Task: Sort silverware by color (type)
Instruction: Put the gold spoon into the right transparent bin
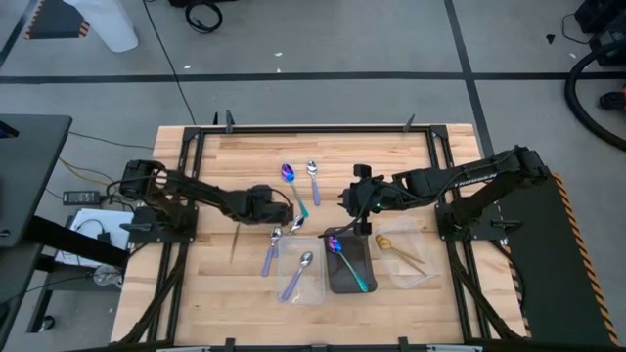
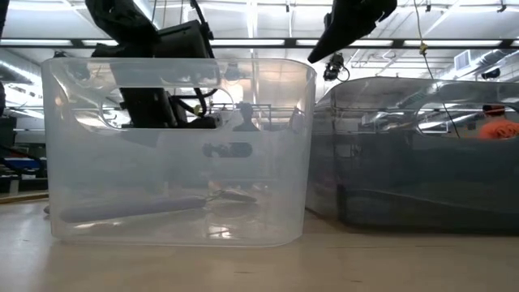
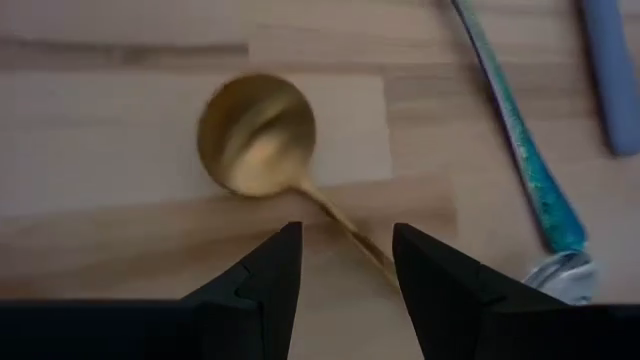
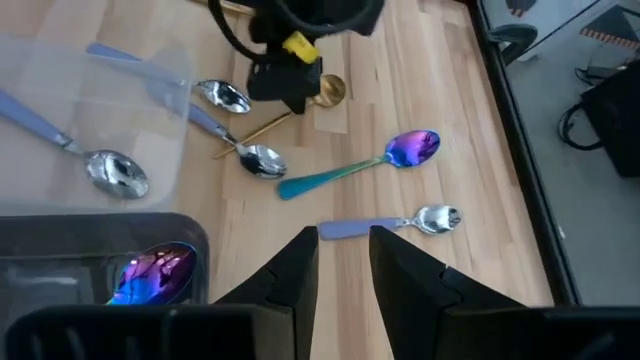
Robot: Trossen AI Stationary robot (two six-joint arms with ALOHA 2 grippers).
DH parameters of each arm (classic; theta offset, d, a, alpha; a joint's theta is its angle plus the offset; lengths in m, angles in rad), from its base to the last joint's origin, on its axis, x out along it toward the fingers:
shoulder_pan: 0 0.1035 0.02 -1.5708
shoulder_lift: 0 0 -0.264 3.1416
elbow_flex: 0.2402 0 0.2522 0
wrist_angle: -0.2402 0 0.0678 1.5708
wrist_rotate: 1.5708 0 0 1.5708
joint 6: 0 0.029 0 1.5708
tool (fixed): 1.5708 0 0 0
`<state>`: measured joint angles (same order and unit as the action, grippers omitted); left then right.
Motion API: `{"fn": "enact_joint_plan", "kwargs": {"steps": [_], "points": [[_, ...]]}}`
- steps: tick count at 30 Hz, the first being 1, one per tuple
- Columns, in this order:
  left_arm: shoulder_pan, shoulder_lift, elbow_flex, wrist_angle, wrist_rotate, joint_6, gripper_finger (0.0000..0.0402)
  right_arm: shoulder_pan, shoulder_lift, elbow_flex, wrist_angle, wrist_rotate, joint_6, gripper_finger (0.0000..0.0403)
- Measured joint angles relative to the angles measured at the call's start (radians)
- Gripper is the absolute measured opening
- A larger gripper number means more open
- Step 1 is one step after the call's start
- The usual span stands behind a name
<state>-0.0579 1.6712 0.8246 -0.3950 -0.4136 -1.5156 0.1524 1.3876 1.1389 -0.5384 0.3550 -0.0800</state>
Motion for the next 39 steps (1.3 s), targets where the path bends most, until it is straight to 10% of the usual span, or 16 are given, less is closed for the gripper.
{"fn": "enact_joint_plan", "kwargs": {"steps": [11, 27, 39], "points": [[0.053, 0.056, 0.006, 0.019, 0.034, 0.062, 0.0155, 0.0, 0.0, 0.0, 0.014, -0.071, -0.006, 0.0103], [0.142, 0.052, 0.002, -0.073, 0.005, 0.216, 0.0018, 0.0, 0.0, -0.036, 0.028, -0.094, -0.002, 0.0103], [0.174, 0.037, -0.003, 0.006, -0.033, 0.356, 0.0014, 0.0, 0.0, -0.038, 0.012, -0.093, 0.039, 0.0103]]}}
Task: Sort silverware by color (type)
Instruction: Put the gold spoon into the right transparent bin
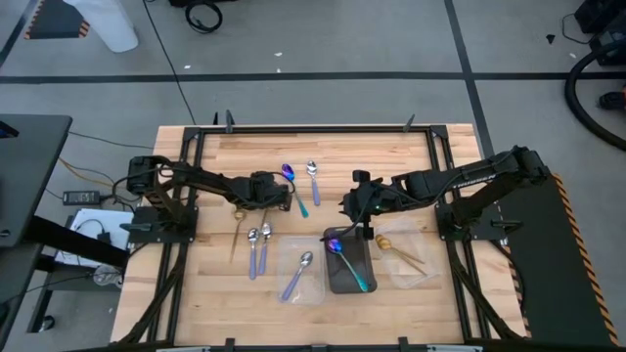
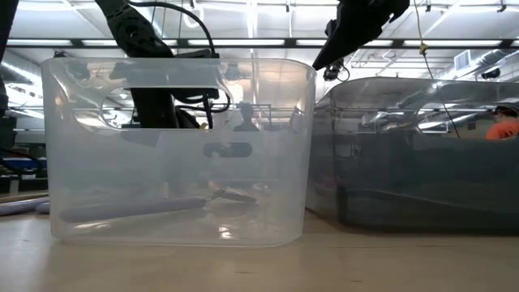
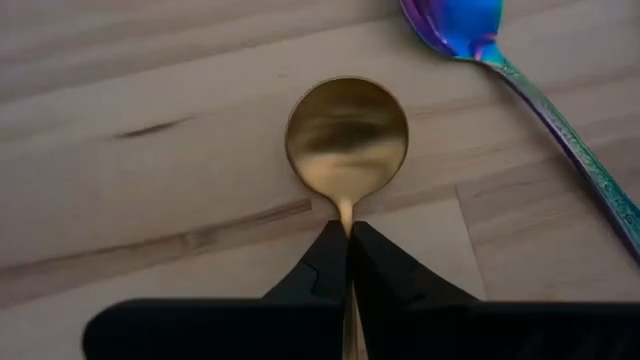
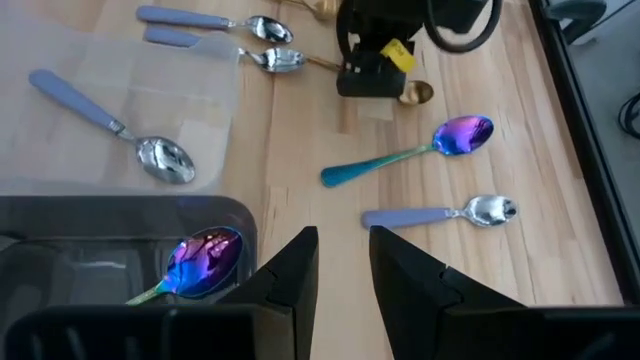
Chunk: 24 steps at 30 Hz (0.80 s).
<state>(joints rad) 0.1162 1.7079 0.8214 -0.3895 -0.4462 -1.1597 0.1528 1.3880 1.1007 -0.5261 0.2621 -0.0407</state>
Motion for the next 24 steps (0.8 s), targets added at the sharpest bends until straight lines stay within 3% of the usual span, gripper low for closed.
{"fn": "enact_joint_plan", "kwargs": {"steps": [11, 18, 24], "points": [[-0.001, -0.125, 0.0, 0.078, -0.038, 0.288, 0.0013, 0.0, 0.0, 0.0, 0.042, 0.01, 0.129, 0.0103], [-0.001, -0.197, 0.002, 0.264, -0.034, 0.504, 0.0012, 0.0, 0.0, 0.0, 0.043, 0.032, 0.156, 0.0103], [-0.001, -0.219, 0.003, 0.461, 0.053, 0.669, 0.0015, 0.0, 0.0, 0.0, 0.082, 0.033, 0.273, 0.0103]]}}
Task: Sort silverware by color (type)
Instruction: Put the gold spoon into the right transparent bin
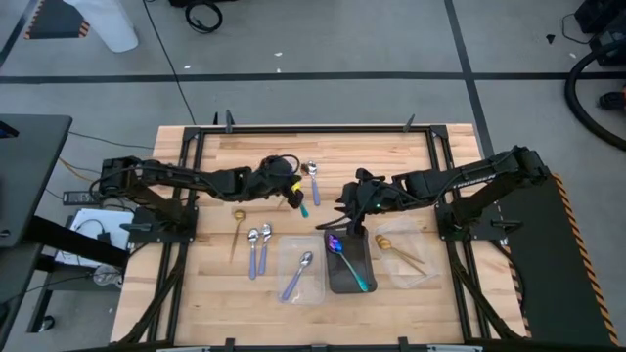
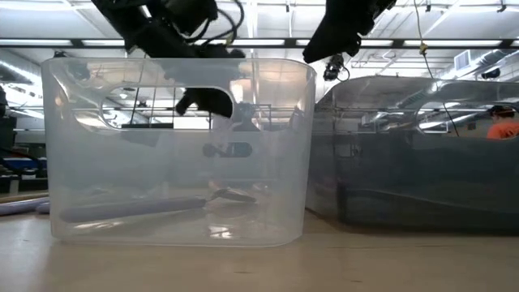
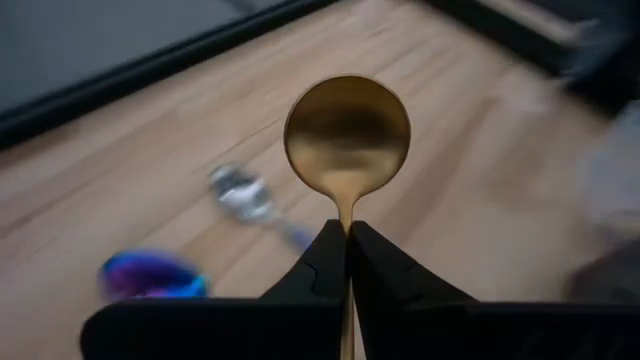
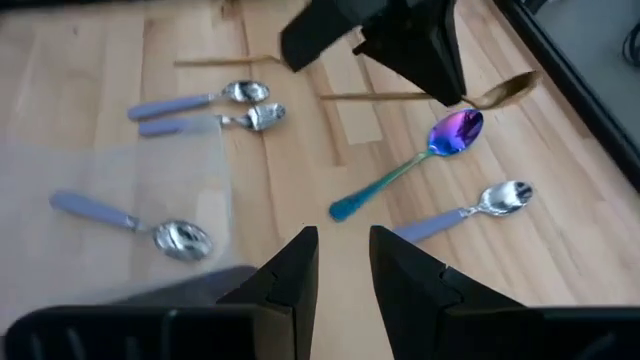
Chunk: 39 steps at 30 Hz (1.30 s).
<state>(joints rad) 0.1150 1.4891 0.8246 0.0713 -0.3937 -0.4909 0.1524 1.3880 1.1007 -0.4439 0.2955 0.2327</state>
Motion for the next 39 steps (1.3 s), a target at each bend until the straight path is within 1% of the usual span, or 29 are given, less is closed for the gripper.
{"fn": "enact_joint_plan", "kwargs": {"steps": [4, 8, 12, 17, 19, 21, 24, 28, 32, 36, 39], "points": [[-0.001, 0.0, 0.0, 0.118, 0.067, 0.079, 0.0015, 0.0, 0.0, 0.0, 0.023, 0.007, 0.063, 0.0103], [-0.001, 0.0, 0.0, 0.23, 0.131, 0.138, 0.0016, 0.015, 0.0, 0.0, 0.069, 0.063, 0.08, 0.0105], [-0.001, 0.0, 0.0, 0.361, 0.214, 0.189, 0.0016, 0.042, 0.0, 0.0, 0.118, 0.164, 0.084, 0.0114], [-0.001, 0.0, 0.0, 0.5, 0.254, 0.245, 0.0017, 0.085, 0.0, 0.0, 0.175, 0.319, 0.097, 0.0133], [-0.001, 0.0, 0.0, 0.556, 0.288, 0.262, 0.0017, 0.103, 0.0, 0.0, 0.184, 0.383, 0.087, 0.0142], [-0.001, 0.0, 0.0, 0.611, 0.331, 0.268, 0.0017, 0.113, 0.0, 0.0, 0.195, 0.424, 0.082, 0.0151], [-0.002, 0.0, 0.0, 0.682, 0.397, 0.272, 0.0017, 0.12, 0.0, 0.0, 0.231, 0.433, 0.074, 0.0163], [-0.007, 0.0, 0.001, 0.756, 0.478, 0.278, 0.0017, 0.121, 0.0, 0.0, 0.292, 0.411, 0.037, 0.0171], [-0.032, 0.0, 0.001, 0.816, 0.501, 0.311, 0.0017, 0.12, 0.0, 0.0, 0.344, 0.394, 0.005, 0.0169], [-0.054, 0.0, 0.001, 0.85, 0.505, 0.345, 0.0017, 0.121, 0.0, 0.0, 0.399, 0.34, -0.026, 0.0166], [-0.067, 0.0, 0.001, 0.875, 0.505, 0.356, 0.0017, 0.121, 0.0, 0.0, 0.418, 0.339, -0.036, 0.0165]]}}
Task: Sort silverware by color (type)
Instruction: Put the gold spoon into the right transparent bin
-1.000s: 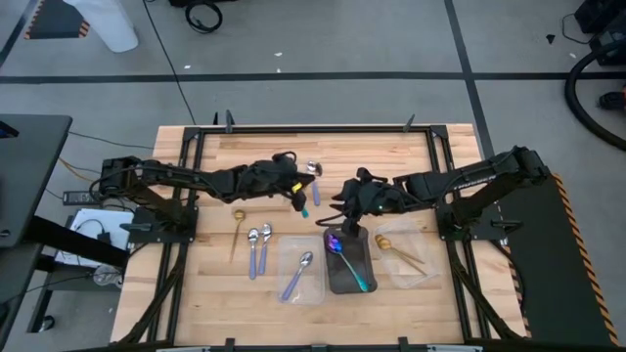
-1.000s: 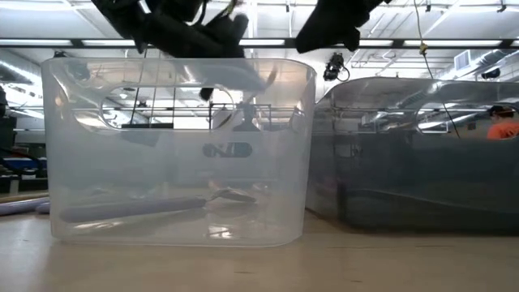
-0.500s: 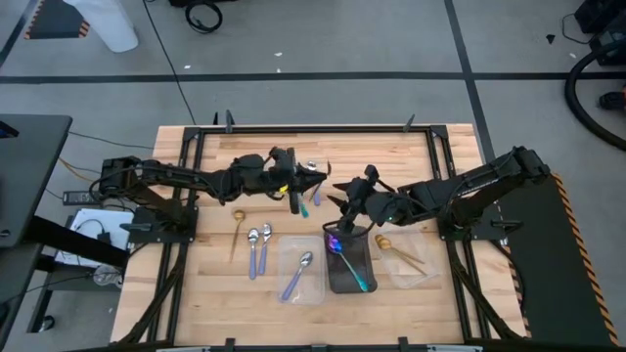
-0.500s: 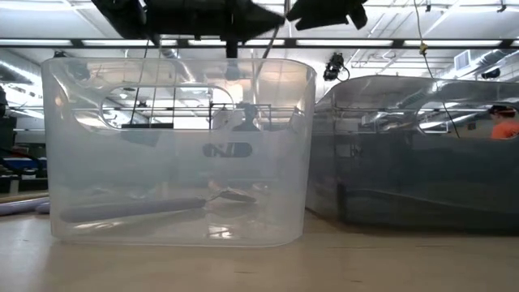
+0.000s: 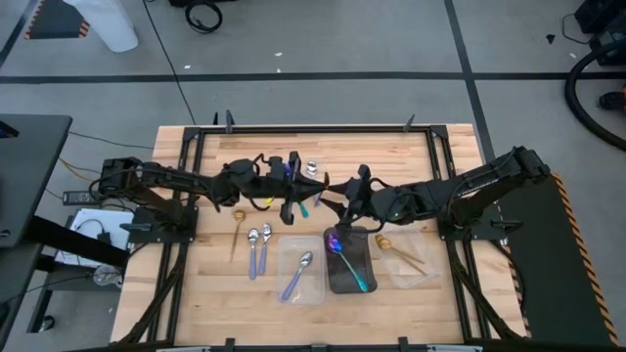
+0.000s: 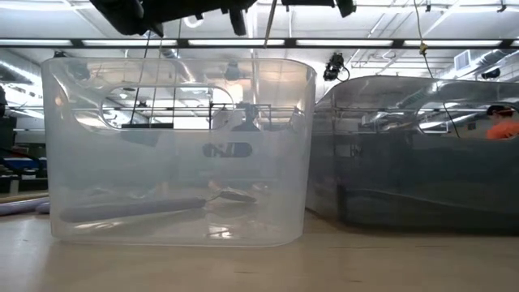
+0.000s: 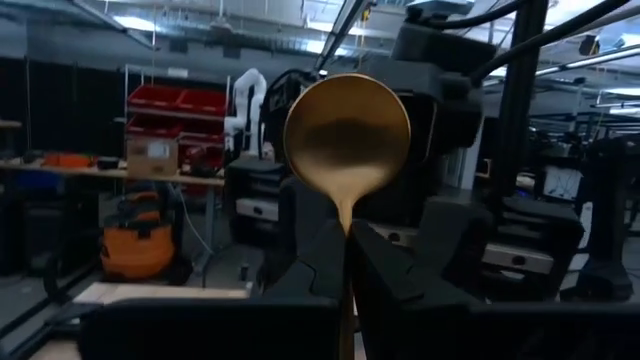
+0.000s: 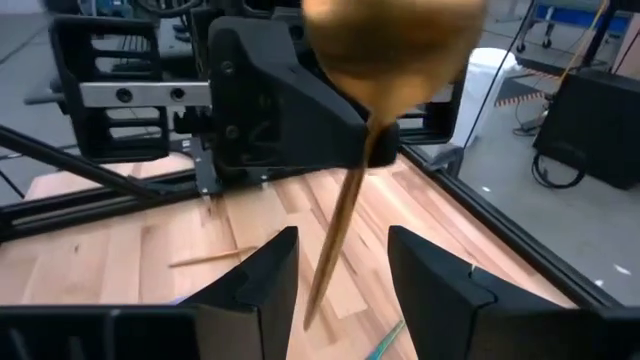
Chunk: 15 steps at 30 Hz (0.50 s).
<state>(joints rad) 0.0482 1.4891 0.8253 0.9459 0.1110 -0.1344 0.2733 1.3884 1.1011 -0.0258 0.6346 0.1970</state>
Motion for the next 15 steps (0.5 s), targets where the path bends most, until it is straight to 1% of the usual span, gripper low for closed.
{"fn": "enact_joint_plan", "kwargs": {"steps": [10, 15], "points": [[-0.031, 0.0, 0.0, 0.083, 0.0, 0.092, 0.0017, -0.002, 0.0, 0.0, 0.082, -0.013, -0.087, 0.0165], [-0.031, 0.0, 0.0, 0.086, 0.0, 0.109, 0.0017, -0.022, 0.0, 0.0, 0.122, -0.09, -0.104, 0.0151]]}}
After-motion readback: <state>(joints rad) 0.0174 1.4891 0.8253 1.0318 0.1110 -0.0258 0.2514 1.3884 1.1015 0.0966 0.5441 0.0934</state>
